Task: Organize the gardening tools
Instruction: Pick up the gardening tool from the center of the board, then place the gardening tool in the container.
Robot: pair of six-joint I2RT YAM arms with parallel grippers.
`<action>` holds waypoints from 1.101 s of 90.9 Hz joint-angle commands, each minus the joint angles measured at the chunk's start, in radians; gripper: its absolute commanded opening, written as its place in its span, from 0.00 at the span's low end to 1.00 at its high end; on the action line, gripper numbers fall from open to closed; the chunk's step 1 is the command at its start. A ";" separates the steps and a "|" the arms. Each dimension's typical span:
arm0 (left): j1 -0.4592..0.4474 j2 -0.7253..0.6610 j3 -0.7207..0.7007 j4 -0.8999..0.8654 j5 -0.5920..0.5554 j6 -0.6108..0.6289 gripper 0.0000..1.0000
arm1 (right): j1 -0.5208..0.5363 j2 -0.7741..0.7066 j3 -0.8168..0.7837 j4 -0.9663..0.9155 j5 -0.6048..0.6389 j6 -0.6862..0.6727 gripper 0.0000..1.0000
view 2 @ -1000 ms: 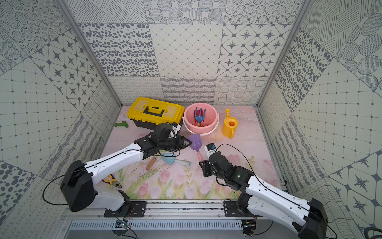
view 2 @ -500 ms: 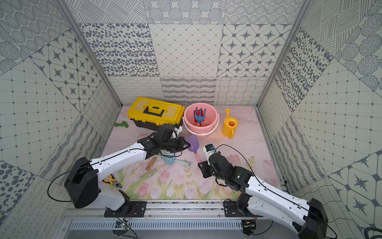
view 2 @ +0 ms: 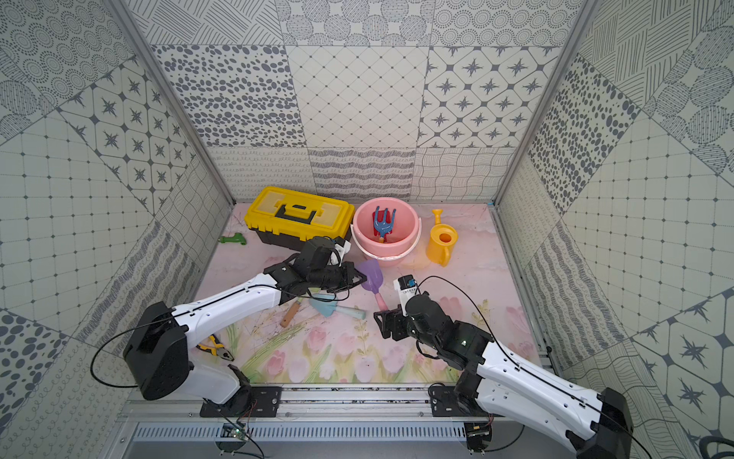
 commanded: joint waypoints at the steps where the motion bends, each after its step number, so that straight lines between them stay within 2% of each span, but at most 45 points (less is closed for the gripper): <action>1: 0.000 -0.029 0.059 -0.008 -0.009 0.018 0.00 | 0.003 -0.040 0.000 0.018 0.097 -0.025 0.97; 18: 0.000 -0.051 0.193 -0.060 -0.082 0.070 0.00 | -0.001 -0.133 -0.030 0.017 0.250 -0.040 0.97; 33: 0.001 -0.026 0.359 -0.034 -0.188 0.219 0.00 | -0.003 -0.270 -0.104 0.006 0.302 -0.049 0.97; 46: 0.006 0.090 0.575 -0.037 -0.241 0.431 0.00 | -0.005 -0.364 -0.128 -0.014 0.305 -0.031 0.97; 54: 0.019 0.189 0.721 -0.057 -0.229 0.539 0.00 | -0.005 -0.386 -0.132 -0.027 0.309 -0.023 0.97; 72: 0.063 0.418 0.998 -0.115 -0.214 0.720 0.00 | -0.007 -0.388 -0.134 -0.031 0.323 -0.017 0.97; 79: 0.079 0.476 1.044 -0.097 -0.209 0.765 0.00 | -0.008 -0.382 -0.136 -0.032 0.328 -0.017 0.97; 100: 0.087 0.589 1.045 0.028 -0.242 0.954 0.00 | -0.010 -0.346 -0.134 -0.027 0.337 -0.019 0.97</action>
